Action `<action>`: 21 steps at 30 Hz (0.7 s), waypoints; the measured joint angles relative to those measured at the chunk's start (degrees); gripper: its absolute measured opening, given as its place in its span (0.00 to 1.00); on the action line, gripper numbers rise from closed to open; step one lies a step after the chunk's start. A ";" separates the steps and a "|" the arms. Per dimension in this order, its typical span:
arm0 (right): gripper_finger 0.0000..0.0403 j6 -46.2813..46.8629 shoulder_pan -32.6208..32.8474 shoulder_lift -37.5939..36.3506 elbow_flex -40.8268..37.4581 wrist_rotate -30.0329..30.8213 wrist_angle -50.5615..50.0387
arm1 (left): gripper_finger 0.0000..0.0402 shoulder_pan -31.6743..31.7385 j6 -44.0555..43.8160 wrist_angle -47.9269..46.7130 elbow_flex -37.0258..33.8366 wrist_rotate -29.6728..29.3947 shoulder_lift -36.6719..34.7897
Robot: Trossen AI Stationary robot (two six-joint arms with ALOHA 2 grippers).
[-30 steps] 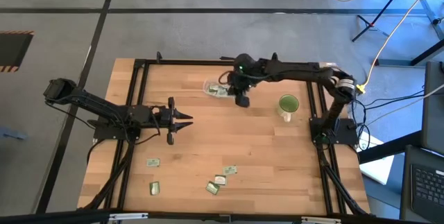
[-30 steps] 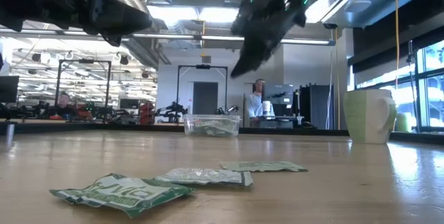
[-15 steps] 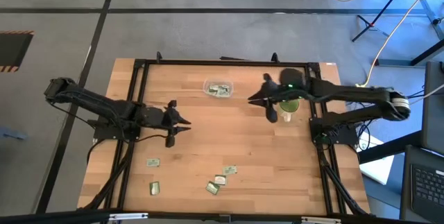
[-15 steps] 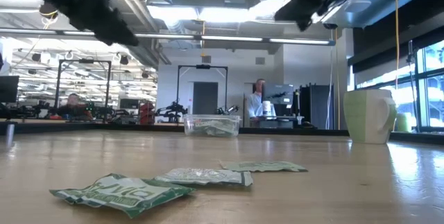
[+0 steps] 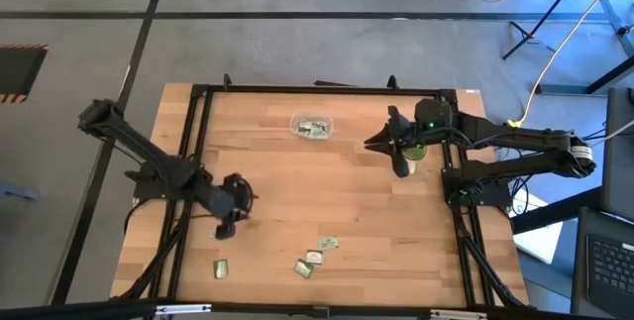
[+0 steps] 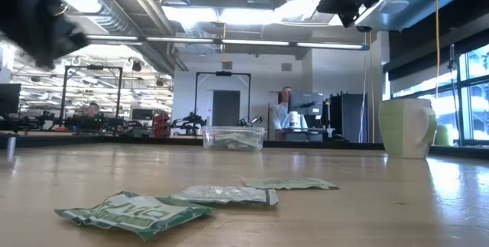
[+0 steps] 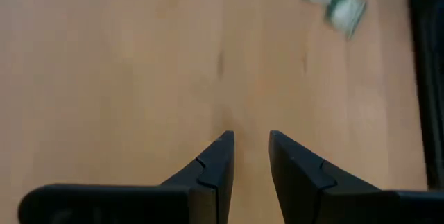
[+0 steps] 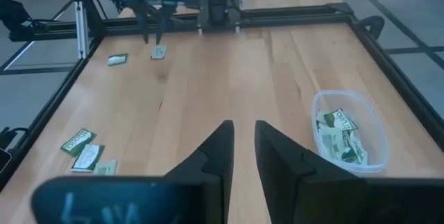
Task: Pick and place items into bin
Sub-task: Put the left green stevia packet into the bin
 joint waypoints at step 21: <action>0.16 0.05 -0.02 0.06 0.00 5.05 -0.12 | 0.21 -13.99 -26.75 -7.41 0.04 8.30 21.38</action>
